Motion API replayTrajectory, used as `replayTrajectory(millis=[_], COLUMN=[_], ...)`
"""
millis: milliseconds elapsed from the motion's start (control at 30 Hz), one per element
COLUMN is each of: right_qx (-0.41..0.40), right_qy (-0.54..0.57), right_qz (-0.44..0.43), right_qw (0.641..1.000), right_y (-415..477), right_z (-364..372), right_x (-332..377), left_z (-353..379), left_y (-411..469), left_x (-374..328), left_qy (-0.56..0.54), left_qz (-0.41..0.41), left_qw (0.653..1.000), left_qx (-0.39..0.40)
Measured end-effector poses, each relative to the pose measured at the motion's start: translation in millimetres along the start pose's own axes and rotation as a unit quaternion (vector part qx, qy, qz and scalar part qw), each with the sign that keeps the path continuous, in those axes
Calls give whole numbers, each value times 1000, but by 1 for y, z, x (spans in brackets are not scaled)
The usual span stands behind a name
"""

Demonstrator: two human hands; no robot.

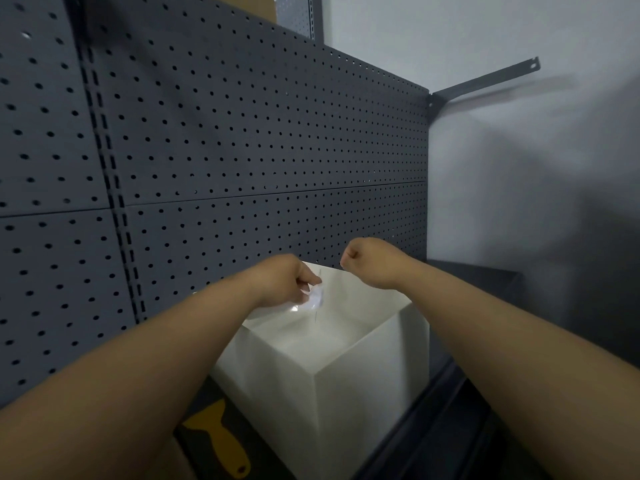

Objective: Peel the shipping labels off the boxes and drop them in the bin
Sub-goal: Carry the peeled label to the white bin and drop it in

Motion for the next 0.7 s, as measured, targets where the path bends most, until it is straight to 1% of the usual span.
replayTrajectory(millis=[67, 167, 267, 333, 467, 567, 700], right_qx=[-1, -3, -1, 0, 4, 8, 12], right_qy=[-3, -26, -34, -33, -27, -29, -30], right_qz=[-5, -17, -18, -17, -15, -13, -14], right_qw=[1000, 1000, 999, 999, 1000, 999, 999], right_y=[2, 5, 8, 8, 7, 7, 8], right_z=[1, 3, 4, 4, 5, 6, 7], right_x=[0, 0, -1, -2, -3, -5, -6], left_z=[-1, -4, -1, 2, 7, 13, 12], left_y=[1, 9, 14, 16, 19, 23, 20], left_x=[-2, 3, 8, 5, 0, 8, 3], left_qy=[44, 115, 88, 64, 87, 121, 119], left_qz=[4, -21, -34, -23, 12, 3, 4], left_qw=[999, 992, 995, 997, 996, 993, 993], left_qx=[-7, -41, -43, -34, -14, 7, -8])
Point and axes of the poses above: each hand's wrist, its own y-axis towards the middle knuckle, its own z-axis out of the palm, x = y × z, the point moved 8 cm from there along y, towards the middle knuckle, and after that the axes turned 1 degree about x, right-handed, at the moved point
